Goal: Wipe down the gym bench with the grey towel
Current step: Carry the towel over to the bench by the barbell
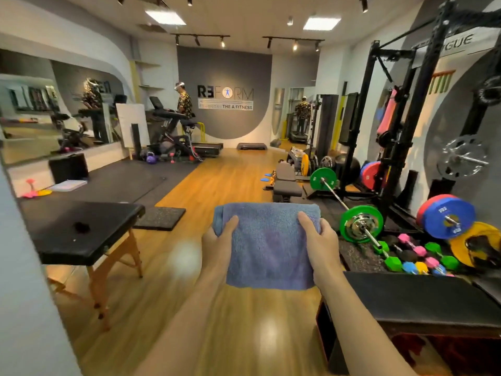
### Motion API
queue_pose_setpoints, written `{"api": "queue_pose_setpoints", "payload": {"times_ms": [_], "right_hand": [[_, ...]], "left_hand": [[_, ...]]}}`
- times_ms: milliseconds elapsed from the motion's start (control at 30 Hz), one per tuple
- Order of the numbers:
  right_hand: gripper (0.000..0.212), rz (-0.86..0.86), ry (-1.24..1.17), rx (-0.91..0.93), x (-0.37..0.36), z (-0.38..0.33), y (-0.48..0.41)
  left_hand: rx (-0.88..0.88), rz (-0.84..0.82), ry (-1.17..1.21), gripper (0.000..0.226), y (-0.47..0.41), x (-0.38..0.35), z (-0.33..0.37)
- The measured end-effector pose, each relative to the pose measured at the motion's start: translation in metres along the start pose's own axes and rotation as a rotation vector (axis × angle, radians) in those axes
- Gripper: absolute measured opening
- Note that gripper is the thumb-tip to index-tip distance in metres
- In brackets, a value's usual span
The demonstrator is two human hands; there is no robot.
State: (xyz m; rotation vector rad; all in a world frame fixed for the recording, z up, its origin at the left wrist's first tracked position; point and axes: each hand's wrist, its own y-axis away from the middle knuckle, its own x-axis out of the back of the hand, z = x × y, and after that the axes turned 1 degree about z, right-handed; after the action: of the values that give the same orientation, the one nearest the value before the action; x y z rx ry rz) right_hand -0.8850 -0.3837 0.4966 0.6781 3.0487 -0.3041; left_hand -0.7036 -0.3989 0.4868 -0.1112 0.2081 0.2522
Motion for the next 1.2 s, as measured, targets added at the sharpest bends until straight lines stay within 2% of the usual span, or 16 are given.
{"api": "queue_pose_setpoints", "payload": {"times_ms": [233, 367, 633, 900, 1200], "right_hand": [[0.028, 0.011, -0.017, -0.010, -0.103, 0.065, -0.256], [0.025, 0.003, -0.030, -0.047, -0.150, 0.089, -0.403], [0.033, -0.021, -0.040, -0.031, -0.259, 0.176, -0.719], [0.028, -0.057, -0.090, -0.059, -0.397, 0.232, -1.015], [0.028, -0.005, -0.070, -0.072, -0.564, 0.328, -1.342]], "left_hand": [[-0.065, 0.025, -0.021, 0.025, -0.266, -0.081, -0.049], [-0.059, 0.017, -0.010, 0.024, -0.413, -0.138, -0.067], [-0.076, 0.017, -0.034, 0.017, -0.729, -0.247, -0.135], [-0.063, 0.058, -0.062, 0.027, -1.044, -0.326, -0.174], [-0.051, 0.025, -0.013, 0.019, -1.416, -0.407, -0.255]]}}
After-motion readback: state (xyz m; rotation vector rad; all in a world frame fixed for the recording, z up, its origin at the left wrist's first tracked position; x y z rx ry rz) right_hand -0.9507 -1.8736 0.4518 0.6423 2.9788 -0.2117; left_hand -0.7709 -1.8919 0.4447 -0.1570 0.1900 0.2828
